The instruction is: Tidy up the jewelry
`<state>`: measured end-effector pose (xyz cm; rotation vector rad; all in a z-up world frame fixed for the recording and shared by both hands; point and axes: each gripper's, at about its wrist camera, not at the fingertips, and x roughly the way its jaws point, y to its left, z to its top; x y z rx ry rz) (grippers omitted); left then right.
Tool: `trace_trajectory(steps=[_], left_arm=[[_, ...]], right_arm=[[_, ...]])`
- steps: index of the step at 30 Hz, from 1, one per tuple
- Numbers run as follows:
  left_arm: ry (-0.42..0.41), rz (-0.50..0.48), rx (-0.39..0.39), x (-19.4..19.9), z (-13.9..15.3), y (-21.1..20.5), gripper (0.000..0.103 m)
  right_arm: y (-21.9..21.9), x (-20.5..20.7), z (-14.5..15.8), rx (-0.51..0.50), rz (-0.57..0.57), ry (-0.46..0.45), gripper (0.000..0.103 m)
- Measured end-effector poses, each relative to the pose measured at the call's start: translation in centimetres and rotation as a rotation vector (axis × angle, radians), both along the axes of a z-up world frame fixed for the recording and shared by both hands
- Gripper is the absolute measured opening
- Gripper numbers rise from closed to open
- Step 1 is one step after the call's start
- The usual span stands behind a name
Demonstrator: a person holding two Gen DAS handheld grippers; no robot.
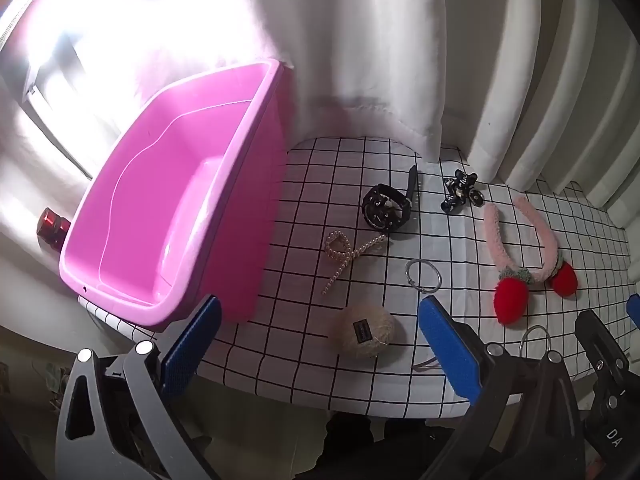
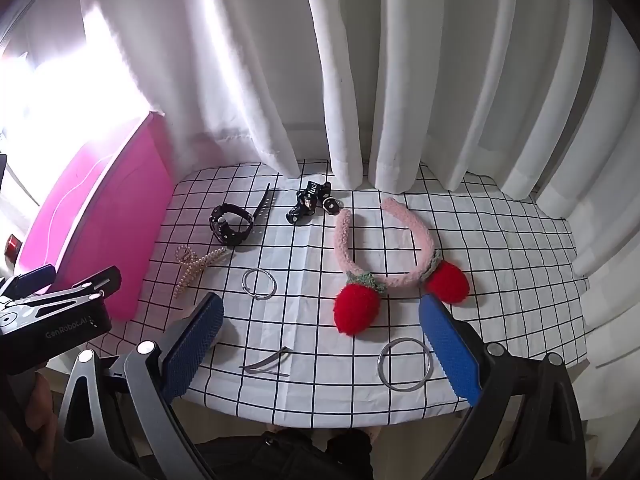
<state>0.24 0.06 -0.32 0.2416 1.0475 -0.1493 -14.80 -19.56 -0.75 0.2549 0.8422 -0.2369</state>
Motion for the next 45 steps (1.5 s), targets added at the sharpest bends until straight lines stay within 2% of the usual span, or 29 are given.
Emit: trace_trajectory(steps=[45], left_arm=[[0.003, 0.015, -0.010, -0.38, 0.38, 0.52, 0.097]], right_arm=[[-0.05, 0.14, 0.21, -0.001, 0.002, -0.002, 0.094]])
